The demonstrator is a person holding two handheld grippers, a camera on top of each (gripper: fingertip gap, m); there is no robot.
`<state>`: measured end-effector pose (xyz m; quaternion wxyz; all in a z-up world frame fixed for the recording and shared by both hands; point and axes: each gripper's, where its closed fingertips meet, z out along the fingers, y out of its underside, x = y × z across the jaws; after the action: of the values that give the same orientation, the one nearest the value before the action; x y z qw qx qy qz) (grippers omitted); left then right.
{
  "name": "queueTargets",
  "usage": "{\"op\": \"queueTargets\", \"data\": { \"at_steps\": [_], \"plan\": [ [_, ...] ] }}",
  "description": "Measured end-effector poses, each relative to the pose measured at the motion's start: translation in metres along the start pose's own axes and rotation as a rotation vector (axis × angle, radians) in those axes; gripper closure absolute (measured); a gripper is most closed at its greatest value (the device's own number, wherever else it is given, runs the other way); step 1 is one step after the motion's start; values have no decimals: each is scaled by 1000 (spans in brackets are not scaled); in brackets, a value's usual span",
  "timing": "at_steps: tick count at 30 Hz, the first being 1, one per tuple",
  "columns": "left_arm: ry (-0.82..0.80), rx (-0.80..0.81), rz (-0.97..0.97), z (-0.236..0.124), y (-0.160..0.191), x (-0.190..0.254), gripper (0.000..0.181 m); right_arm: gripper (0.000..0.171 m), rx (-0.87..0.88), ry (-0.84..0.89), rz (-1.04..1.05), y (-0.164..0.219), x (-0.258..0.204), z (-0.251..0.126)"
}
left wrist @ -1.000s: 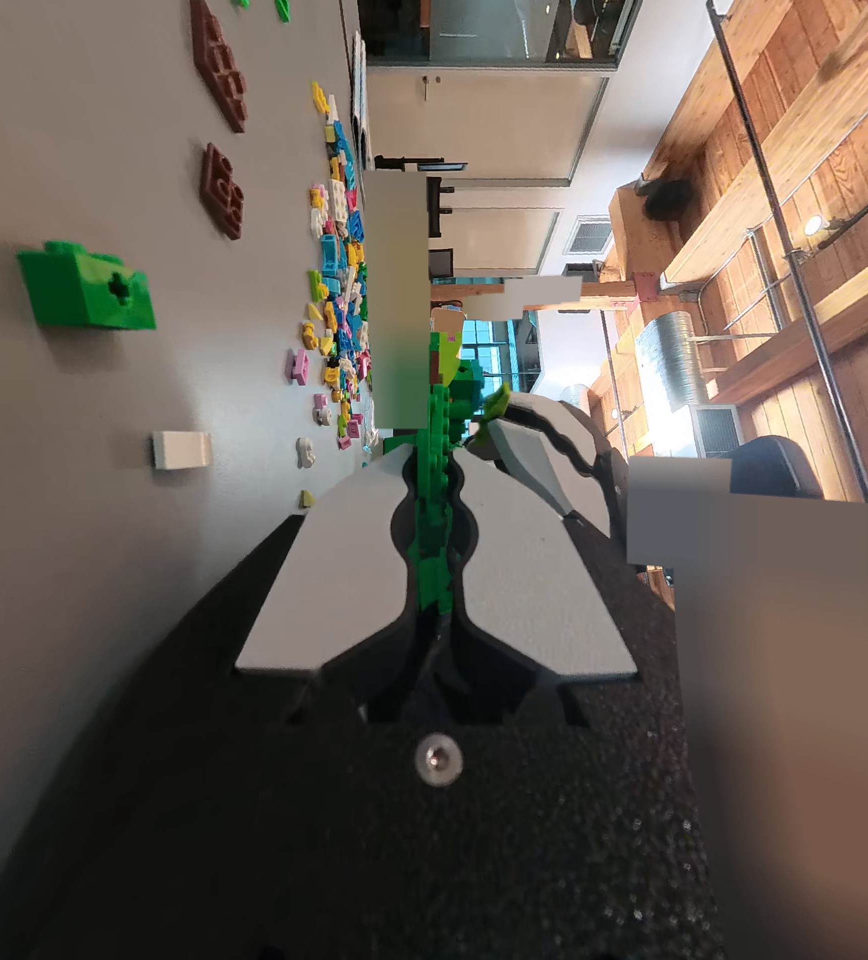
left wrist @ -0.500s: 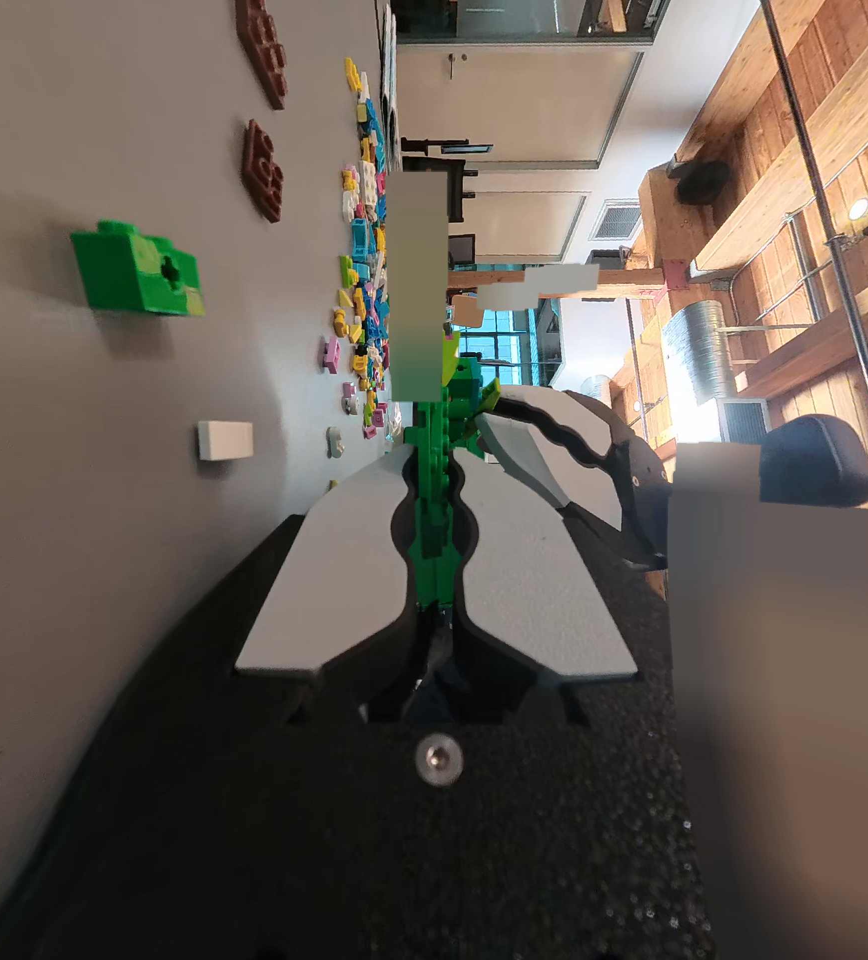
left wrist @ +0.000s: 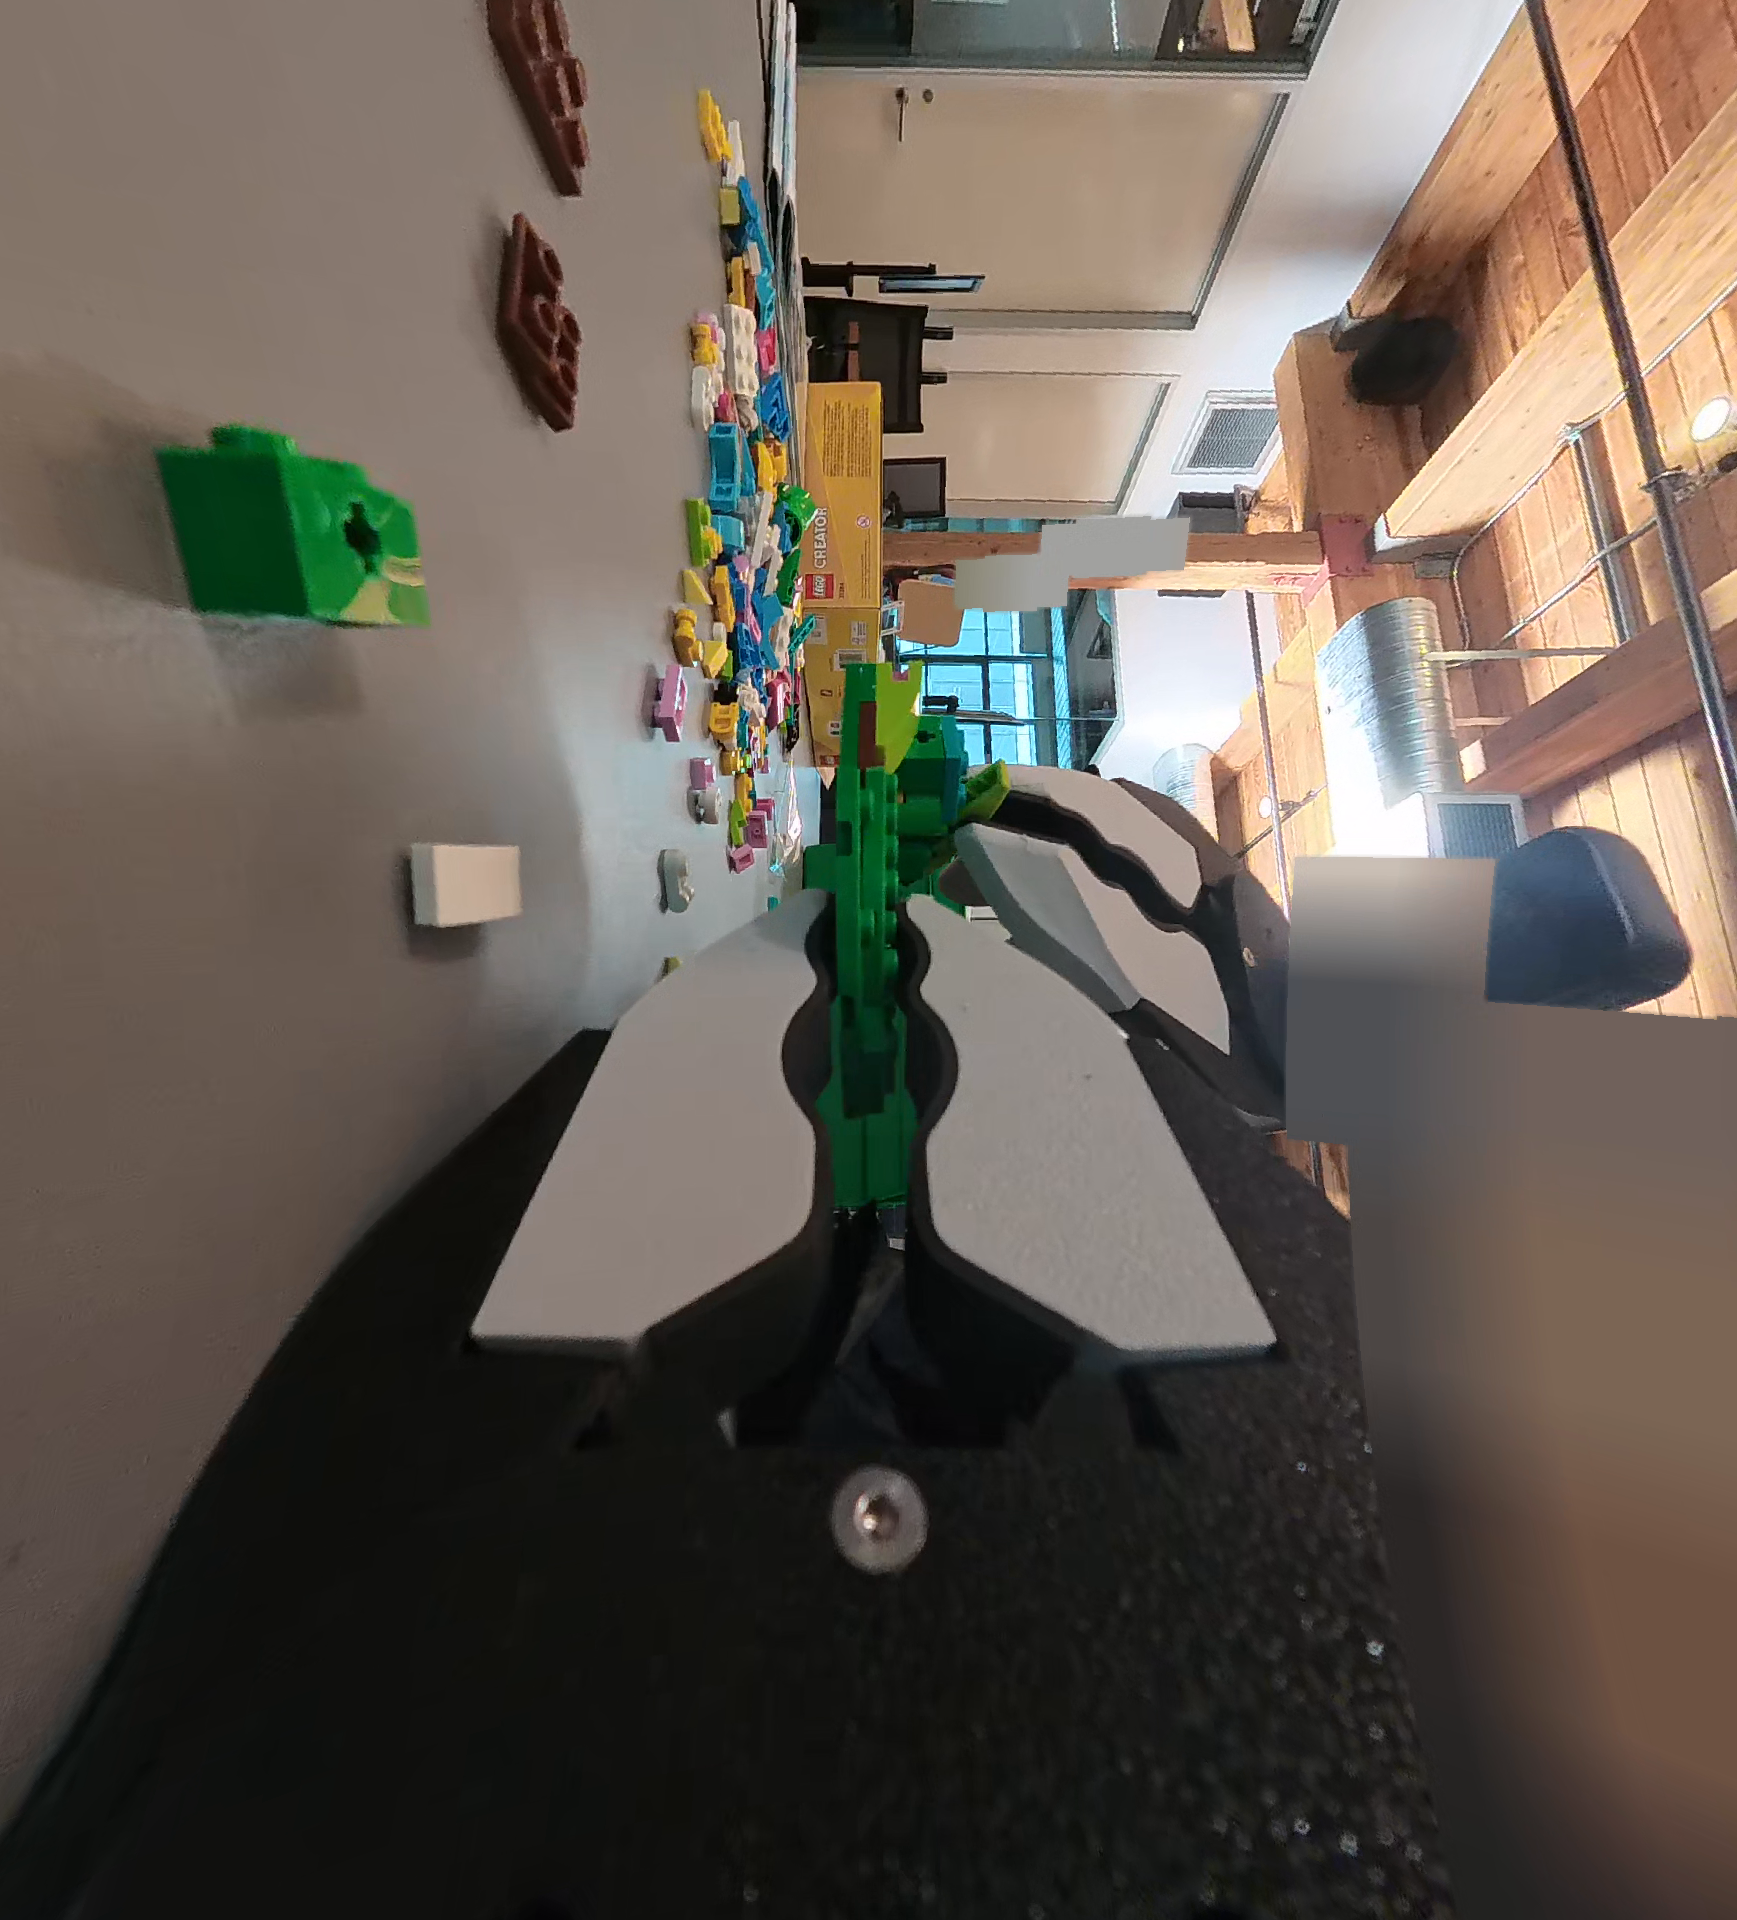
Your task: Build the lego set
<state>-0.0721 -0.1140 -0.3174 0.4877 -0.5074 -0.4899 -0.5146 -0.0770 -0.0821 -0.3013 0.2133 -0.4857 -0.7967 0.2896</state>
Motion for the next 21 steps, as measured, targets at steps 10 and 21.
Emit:
{"op": "queueTargets", "data": {
  "at_steps": [10, 21],
  "plan": [
    [8, 0, -10, 0, 0, 1, 173, 154, 55, 15, 23, 2, -3, -11],
    [55, -6, -59, -1, -7, 11, 173, 88, 147, 479, -781, 32, -23, -19]
  ]
}}
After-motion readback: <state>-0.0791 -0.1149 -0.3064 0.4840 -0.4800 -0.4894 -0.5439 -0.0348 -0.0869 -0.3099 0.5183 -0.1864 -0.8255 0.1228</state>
